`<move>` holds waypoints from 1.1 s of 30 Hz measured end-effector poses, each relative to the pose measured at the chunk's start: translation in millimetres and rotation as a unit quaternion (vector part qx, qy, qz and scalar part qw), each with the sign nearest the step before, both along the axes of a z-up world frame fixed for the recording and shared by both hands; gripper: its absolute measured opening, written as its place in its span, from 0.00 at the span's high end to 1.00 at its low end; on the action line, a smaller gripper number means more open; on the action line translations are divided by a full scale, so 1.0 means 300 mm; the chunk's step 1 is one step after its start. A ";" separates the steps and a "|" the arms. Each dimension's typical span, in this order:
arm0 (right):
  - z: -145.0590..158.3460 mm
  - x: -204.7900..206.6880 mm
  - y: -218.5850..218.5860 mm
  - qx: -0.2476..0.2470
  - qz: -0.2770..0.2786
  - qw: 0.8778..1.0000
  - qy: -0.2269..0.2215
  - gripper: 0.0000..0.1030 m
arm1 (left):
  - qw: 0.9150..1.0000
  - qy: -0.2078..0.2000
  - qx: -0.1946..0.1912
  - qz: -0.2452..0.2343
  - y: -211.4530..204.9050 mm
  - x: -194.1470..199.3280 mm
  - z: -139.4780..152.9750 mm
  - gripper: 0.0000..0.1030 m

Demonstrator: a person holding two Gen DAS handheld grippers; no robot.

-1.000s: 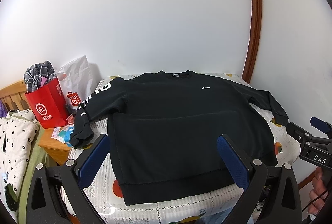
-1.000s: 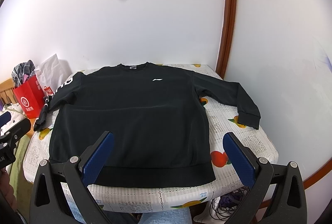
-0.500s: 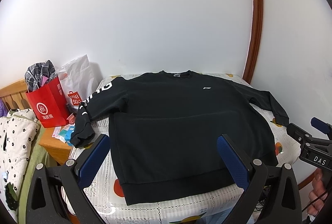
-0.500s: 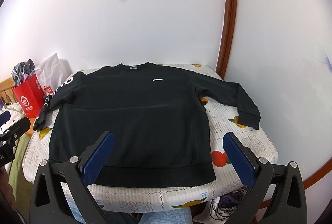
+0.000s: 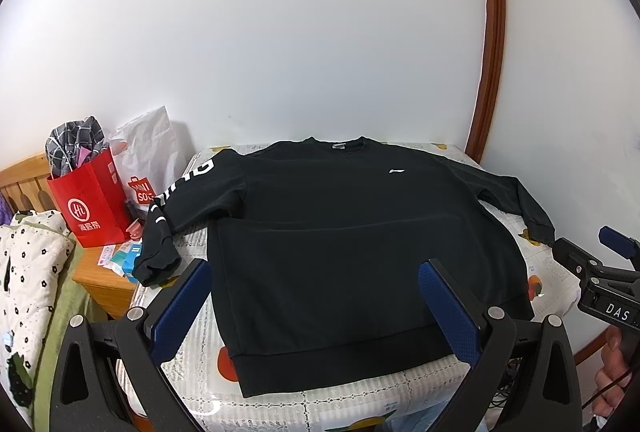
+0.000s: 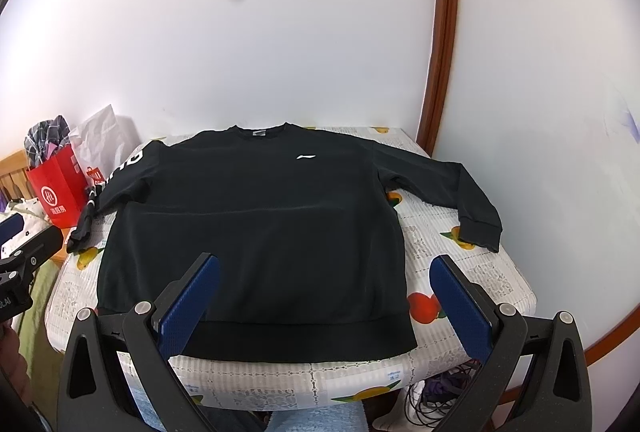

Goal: Fold small clothes
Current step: 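Grasp the cuff of the white-lettered sleeve with the left gripper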

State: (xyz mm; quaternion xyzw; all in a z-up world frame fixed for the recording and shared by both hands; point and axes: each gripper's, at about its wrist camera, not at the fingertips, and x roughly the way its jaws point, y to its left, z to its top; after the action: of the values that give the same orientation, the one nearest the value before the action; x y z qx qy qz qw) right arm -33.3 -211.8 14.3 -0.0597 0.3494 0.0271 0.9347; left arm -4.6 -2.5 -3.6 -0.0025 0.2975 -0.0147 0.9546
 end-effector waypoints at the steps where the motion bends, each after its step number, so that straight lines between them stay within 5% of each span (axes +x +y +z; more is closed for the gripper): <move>1: 0.000 0.001 -0.001 0.000 0.000 1.000 0.000 0.00 | 1.000 0.000 0.001 -0.001 -0.005 0.004 -0.001 0.00; 8: -0.015 0.017 0.005 -0.003 0.001 1.000 0.004 0.00 | 1.000 0.015 -0.008 -0.005 0.008 0.070 -0.038 0.00; 16: -0.117 0.117 0.001 -0.003 -0.001 0.999 0.034 0.00 | 0.997 0.064 -0.013 0.034 0.166 0.179 -0.194 0.00; 26: -0.241 0.242 0.094 0.002 0.024 0.998 0.061 0.00 | 0.982 0.125 0.005 0.144 0.507 0.276 -0.375 0.01; 33: -0.286 0.320 0.191 -0.002 0.053 0.996 0.074 0.00 | 0.974 0.147 0.032 0.168 0.641 0.369 -0.480 0.02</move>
State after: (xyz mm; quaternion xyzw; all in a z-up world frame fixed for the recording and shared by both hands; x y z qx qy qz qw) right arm 62.8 -154.4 -71.6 -0.0779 0.4135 0.0802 0.9036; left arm 106.1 189.7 -147.5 -0.0237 0.4300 0.1564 0.8889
